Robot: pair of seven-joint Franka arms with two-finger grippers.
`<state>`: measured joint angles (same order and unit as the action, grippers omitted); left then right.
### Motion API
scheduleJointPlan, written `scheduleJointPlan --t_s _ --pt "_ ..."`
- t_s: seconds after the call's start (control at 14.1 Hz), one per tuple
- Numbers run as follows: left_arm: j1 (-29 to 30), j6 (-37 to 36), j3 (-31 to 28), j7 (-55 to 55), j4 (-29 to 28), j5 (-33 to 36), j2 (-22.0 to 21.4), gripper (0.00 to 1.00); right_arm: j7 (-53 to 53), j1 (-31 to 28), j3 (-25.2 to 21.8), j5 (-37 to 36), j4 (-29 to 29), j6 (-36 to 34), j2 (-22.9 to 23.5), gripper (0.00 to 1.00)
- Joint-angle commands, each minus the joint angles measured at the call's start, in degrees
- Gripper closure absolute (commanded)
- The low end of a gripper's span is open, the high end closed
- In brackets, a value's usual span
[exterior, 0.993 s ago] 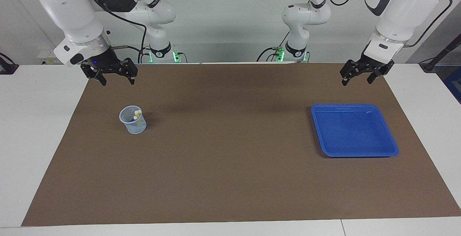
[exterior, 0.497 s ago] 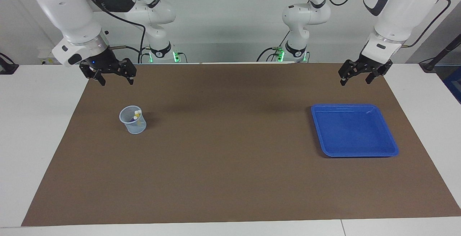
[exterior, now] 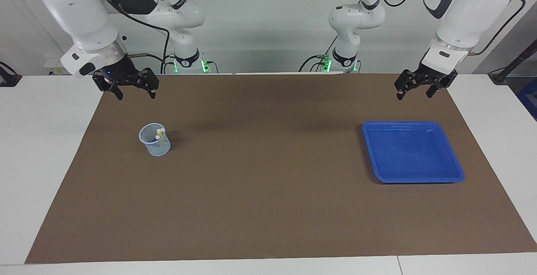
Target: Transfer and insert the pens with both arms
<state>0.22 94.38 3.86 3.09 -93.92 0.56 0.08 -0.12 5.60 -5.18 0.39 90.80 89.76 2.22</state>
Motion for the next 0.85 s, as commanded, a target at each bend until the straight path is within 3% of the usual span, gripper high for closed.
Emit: scheduleJointPlan --t_s 0.0,0.78 --pt "-1.4 -0.2 -1.0 -0.2 -1.1 0.2 -0.9 0.00 0.9 -0.4 0.2 0.7 -4.4 -2.5 1.9 0.00" --pt "-0.8 -0.7 -1.0 -0.2 -1.3 0.2 -1.1 0.00 0.8 -0.4 0.0 0.8 -4.8 -2.6 2.1 0.00"
